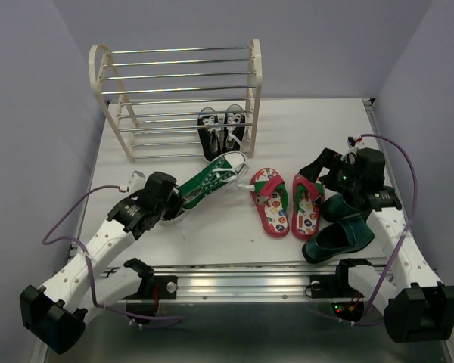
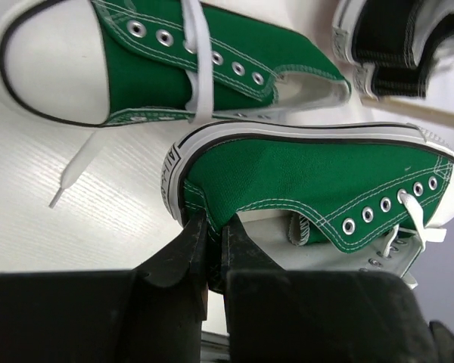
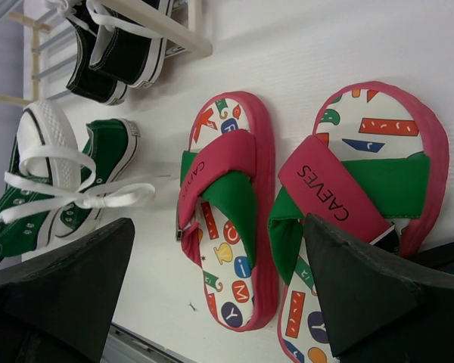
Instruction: Place and organize the shoes onto the shoe shelf
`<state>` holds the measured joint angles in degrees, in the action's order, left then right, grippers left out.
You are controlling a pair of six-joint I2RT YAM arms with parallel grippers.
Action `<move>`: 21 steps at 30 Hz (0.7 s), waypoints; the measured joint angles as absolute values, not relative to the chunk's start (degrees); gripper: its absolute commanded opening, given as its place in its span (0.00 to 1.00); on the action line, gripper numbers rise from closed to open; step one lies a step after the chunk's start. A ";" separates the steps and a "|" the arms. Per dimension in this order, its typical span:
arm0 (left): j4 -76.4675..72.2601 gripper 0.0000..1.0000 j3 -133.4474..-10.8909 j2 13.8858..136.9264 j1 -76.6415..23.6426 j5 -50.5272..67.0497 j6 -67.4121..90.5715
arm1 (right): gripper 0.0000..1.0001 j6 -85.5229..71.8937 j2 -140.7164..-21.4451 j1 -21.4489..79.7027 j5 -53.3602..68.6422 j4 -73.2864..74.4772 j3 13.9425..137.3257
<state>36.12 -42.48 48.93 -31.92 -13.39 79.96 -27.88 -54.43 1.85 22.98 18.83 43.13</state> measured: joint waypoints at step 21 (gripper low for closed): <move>45.17 0.00 -48.34 52.75 -13.80 -21.17 93.10 | 1.00 -27.92 -56.64 1.85 23.79 18.79 43.13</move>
